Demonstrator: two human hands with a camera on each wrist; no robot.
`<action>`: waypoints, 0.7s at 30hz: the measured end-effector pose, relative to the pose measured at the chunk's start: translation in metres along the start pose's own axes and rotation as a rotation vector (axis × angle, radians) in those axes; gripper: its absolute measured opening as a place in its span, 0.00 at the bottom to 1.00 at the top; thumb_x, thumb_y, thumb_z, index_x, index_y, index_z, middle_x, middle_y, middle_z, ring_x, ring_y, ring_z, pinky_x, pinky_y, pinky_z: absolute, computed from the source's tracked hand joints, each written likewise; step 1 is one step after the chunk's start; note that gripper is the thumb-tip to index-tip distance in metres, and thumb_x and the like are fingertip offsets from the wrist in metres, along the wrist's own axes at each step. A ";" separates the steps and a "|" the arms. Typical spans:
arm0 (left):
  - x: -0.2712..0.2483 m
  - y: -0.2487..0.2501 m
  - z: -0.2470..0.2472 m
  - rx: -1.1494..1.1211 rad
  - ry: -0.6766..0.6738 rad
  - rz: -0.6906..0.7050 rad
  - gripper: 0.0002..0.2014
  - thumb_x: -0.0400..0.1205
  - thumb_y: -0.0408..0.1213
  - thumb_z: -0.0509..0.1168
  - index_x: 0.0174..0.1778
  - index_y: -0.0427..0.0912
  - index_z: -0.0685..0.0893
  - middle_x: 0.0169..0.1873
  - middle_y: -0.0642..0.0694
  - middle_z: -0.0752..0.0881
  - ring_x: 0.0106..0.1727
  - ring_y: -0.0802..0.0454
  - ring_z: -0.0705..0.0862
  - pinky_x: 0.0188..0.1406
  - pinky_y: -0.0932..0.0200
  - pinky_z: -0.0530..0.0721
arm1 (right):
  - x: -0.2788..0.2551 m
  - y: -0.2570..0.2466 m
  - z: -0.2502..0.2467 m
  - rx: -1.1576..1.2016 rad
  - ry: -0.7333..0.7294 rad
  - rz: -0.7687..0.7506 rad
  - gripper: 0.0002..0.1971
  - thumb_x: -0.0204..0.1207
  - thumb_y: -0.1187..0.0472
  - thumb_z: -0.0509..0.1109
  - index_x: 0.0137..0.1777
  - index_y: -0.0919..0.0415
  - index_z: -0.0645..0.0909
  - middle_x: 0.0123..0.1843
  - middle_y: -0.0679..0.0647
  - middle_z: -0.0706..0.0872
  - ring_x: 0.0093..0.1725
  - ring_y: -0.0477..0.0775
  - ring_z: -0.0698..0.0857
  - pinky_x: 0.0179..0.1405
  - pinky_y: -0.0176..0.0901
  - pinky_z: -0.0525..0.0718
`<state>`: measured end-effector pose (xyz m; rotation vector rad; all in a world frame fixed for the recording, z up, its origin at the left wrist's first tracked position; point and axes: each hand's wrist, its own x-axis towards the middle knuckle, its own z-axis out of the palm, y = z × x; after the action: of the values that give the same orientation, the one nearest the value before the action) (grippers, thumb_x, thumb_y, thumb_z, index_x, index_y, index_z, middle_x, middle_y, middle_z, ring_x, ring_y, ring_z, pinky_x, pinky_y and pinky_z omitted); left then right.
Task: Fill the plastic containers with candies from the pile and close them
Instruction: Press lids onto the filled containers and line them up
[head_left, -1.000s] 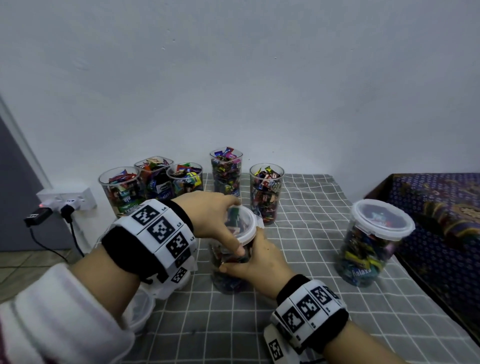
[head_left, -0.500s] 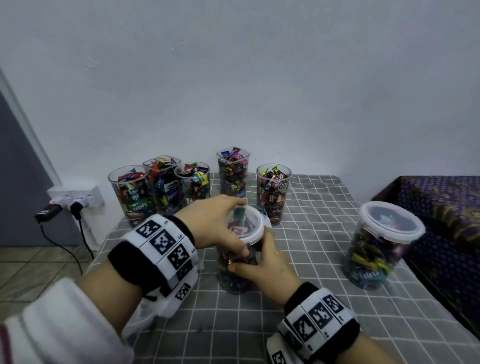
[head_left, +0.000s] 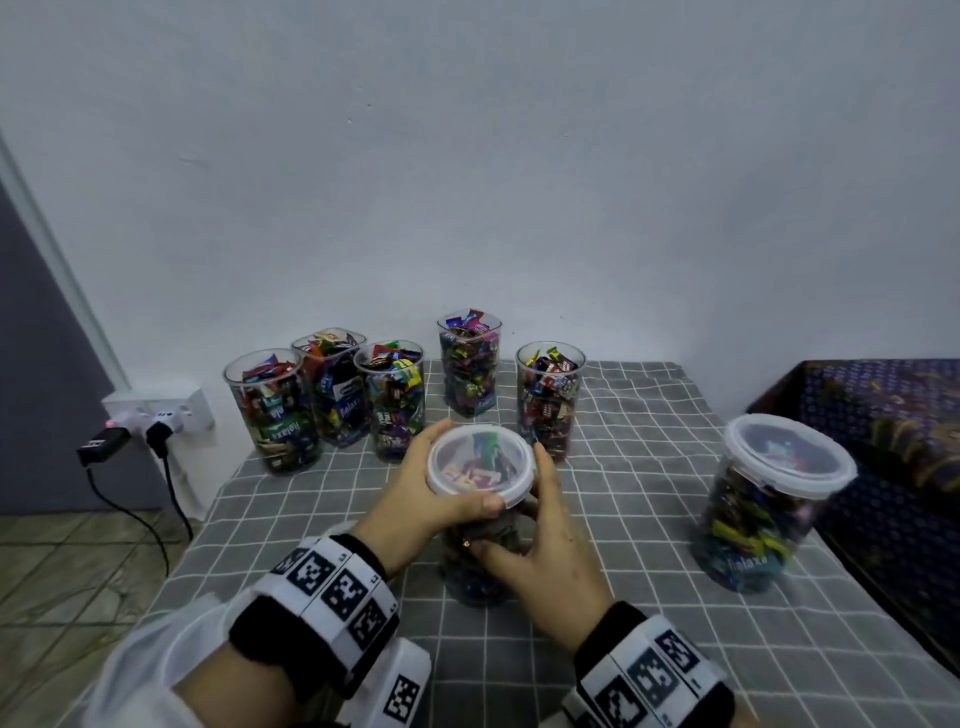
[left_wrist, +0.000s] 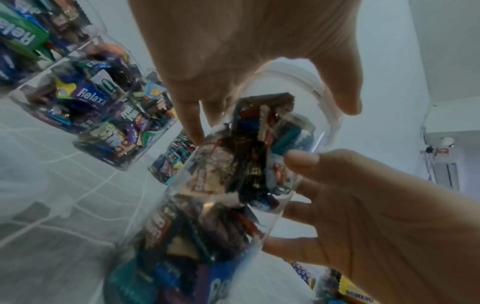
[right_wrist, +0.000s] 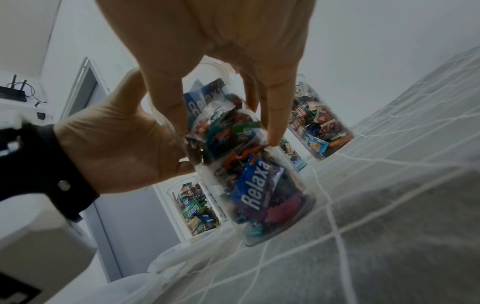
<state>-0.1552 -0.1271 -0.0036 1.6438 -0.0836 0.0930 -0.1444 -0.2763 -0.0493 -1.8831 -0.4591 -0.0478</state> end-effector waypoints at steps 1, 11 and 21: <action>0.001 -0.001 0.000 -0.007 0.007 0.004 0.52 0.47 0.46 0.78 0.69 0.46 0.64 0.57 0.55 0.79 0.48 0.75 0.83 0.44 0.75 0.81 | 0.000 -0.001 0.000 0.007 0.002 0.000 0.50 0.56 0.44 0.74 0.75 0.25 0.47 0.72 0.41 0.75 0.71 0.43 0.75 0.68 0.53 0.77; 0.004 -0.009 0.000 -0.042 0.026 0.031 0.44 0.46 0.44 0.78 0.60 0.50 0.70 0.57 0.50 0.82 0.52 0.66 0.85 0.48 0.70 0.83 | 0.003 -0.011 0.006 -0.110 0.038 0.042 0.54 0.60 0.52 0.81 0.79 0.46 0.47 0.70 0.46 0.76 0.66 0.53 0.79 0.64 0.51 0.78; -0.001 0.005 -0.003 0.078 -0.019 0.012 0.47 0.49 0.51 0.78 0.66 0.47 0.72 0.57 0.54 0.83 0.56 0.63 0.83 0.50 0.72 0.80 | 0.003 -0.010 0.005 -0.107 0.041 0.016 0.49 0.63 0.54 0.80 0.78 0.45 0.52 0.68 0.45 0.77 0.64 0.51 0.80 0.62 0.47 0.78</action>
<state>-0.1571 -0.1250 0.0018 1.7226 -0.1054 0.0905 -0.1460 -0.2680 -0.0411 -1.9868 -0.4204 -0.1023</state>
